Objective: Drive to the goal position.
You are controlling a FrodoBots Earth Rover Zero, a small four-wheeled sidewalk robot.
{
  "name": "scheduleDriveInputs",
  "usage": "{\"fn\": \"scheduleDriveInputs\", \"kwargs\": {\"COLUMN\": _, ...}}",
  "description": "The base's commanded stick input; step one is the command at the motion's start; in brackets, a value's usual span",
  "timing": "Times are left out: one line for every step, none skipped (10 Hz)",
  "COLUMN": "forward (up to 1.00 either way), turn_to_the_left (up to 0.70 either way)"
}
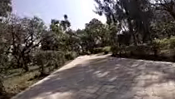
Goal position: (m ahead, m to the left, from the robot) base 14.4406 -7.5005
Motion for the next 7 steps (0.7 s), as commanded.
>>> {"fn": "scheduleDriveInputs", "kwargs": {"forward": 0.30, "turn_to_the_left": 0.00}}
{"fn": "scheduleDriveInputs", "kwargs": {"forward": 0.30, "turn_to_the_left": 0.00}}
{"fn": "scheduleDriveInputs", "kwargs": {"forward": 0.30, "turn_to_the_left": 0.00}}
{"fn": "scheduleDriveInputs", "kwargs": {"forward": 0.30, "turn_to_the_left": 0.00}}
{"fn": "scheduleDriveInputs", "kwargs": {"forward": 0.30, "turn_to_the_left": 0.00}}
{"fn": "scheduleDriveInputs", "kwargs": {"forward": 0.30, "turn_to_the_left": 0.00}}
{"fn": "scheduleDriveInputs", "kwargs": {"forward": 0.30, "turn_to_the_left": 0.00}}
